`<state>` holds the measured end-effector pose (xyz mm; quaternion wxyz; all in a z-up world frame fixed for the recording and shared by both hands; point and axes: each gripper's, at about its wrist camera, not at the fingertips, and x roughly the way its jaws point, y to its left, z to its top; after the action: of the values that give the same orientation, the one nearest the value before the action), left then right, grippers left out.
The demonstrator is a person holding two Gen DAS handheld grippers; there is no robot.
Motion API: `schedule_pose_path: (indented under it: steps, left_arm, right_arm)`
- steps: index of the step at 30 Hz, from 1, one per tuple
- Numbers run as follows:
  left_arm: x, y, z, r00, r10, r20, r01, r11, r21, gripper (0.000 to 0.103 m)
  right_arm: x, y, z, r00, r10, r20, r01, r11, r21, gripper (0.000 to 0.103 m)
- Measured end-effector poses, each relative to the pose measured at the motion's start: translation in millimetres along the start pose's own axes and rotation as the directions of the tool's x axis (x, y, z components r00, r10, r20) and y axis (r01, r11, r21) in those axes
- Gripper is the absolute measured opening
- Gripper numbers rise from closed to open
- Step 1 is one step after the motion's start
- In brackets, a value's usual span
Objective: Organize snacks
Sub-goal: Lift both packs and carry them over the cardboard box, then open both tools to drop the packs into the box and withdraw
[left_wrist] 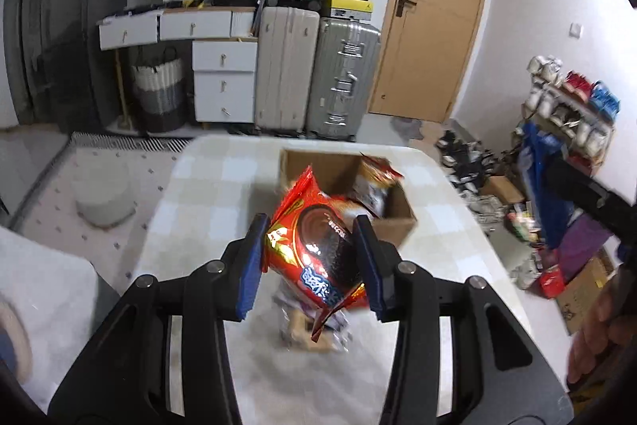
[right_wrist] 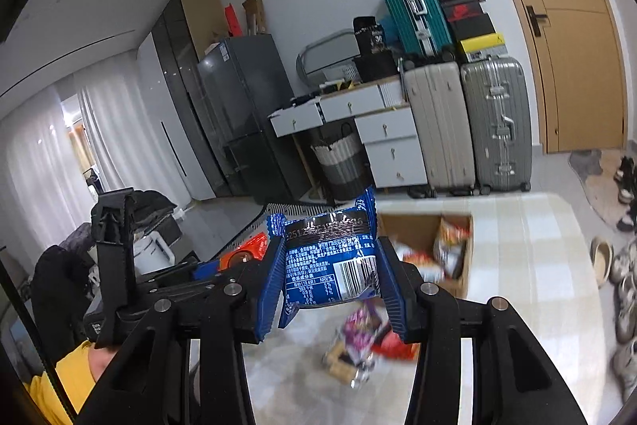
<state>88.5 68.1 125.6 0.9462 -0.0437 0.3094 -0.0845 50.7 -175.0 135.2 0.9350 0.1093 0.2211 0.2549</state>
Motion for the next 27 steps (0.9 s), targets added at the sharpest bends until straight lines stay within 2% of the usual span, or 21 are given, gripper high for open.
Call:
schedule_pose_path:
  steps: [3,6,8,13,19,27]
  left_arm:
    - [14,1,28,1.000,-0.003,-0.012,0.003,1.000,-0.001,0.040]
    - [37,4,52,0.999,-0.019,-0.038,0.019,1.000,-0.013,0.040]
    - [54,0,65,0.999,-0.006,-0.052,0.006,1.000,0.004,0.040]
    - [102,-10,90,0.996,-0.019,-0.087,0.021,0.999,0.030,0.040]
    - [164,-24,101,0.991,-0.011,-0.131,0.019,0.998,0.059,0.040]
    - [236,-41,93,0.980,-0.013,-0.199,0.030,0.996,0.081,0.040]
  right_arm:
    - [13,-5,24,1.000,-0.005,-0.008,0.005,1.000,0.008,0.045]
    - [31,-17,46,0.999,-0.034,-0.017,0.035,0.999,0.019,0.045]
    - [47,-26,59,0.998,-0.059,-0.027,0.060,0.998,0.017,0.045]
    - [86,-51,75,0.994,-0.093,-0.049,0.094,0.995,0.021,0.045]
    - [138,-88,76,0.990,-0.107,-0.094,0.112,0.992,0.054,0.045]
    - [187,-122,60,0.980,-0.137,-0.146,0.146,0.988,0.052,0.045]
